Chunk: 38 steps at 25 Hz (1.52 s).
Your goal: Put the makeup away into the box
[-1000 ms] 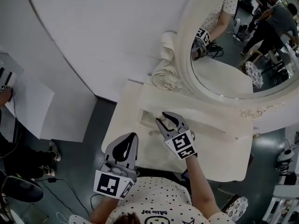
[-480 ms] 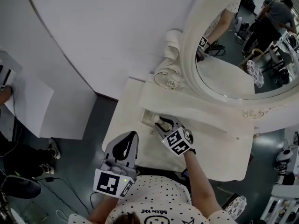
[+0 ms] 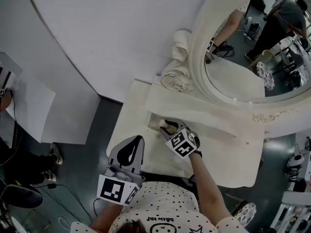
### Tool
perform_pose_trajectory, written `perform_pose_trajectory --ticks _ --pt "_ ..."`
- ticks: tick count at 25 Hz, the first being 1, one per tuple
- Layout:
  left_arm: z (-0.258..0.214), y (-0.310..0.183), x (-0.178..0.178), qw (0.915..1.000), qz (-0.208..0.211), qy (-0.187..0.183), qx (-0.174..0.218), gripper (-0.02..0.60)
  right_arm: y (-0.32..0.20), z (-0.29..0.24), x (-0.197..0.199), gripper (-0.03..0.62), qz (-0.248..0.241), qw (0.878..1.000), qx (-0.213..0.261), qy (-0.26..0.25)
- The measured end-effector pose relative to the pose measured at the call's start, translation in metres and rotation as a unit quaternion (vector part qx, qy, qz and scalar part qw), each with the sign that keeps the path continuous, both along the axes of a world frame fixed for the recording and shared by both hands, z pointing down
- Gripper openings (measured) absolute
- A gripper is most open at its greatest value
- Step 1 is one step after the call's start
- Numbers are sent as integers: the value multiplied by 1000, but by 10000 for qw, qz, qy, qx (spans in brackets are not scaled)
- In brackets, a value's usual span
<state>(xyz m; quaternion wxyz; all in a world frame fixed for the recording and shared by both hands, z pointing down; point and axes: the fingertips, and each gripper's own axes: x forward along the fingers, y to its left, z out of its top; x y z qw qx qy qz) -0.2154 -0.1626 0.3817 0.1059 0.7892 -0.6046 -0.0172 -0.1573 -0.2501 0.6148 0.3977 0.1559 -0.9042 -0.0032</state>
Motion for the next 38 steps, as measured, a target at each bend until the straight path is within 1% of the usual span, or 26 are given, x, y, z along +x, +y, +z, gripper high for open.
perform_pose_trajectory --ticks 5,10,15,20,22,24,26,28,32,35,38 --pt "0 1 -3 10000 -30 -8 -10 5 2 -3 -2 152 -3 9997 -146 -181" --pt "1 3 -4 10000 -66 -11 -15 5 2 -6 -2 166 116 9988 -274 -389" --pt "1 4 -2 10000 -70 -16 -14 5 1 -13 -1 166 200 9984 -239 -474" --pt "-2 7 3 10000 -48 -26 0 5 2 -28 3 164 330 9971 -147 -675" --pt "-3 9 5 10000 -42 -26 7 5 3 -37 5 146 398 9959 -98 -811" --pt "-3 10 9 10000 -28 -30 10 5 4 -48 7 95 500 9939 7 -986" --pt "-4 12 13 10000 -4 -37 19 5 5 -62 11 36 660 9904 130 -1211" --pt "-5 13 18 10000 28 -42 34 5 5 -76 16 6 814 9861 249 -1425" --pt "-7 17 30 9999 82 -50 60 5 12 -104 32 5 1063 9766 481 -1805" --pt "-8 19 43 9998 170 -50 78 5 18 -133 51 5 1351 9628 657 -2245" --pt "-10 21 59 9996 273 -48 110 5 26 -164 80 5 1548 9477 977 -2613"
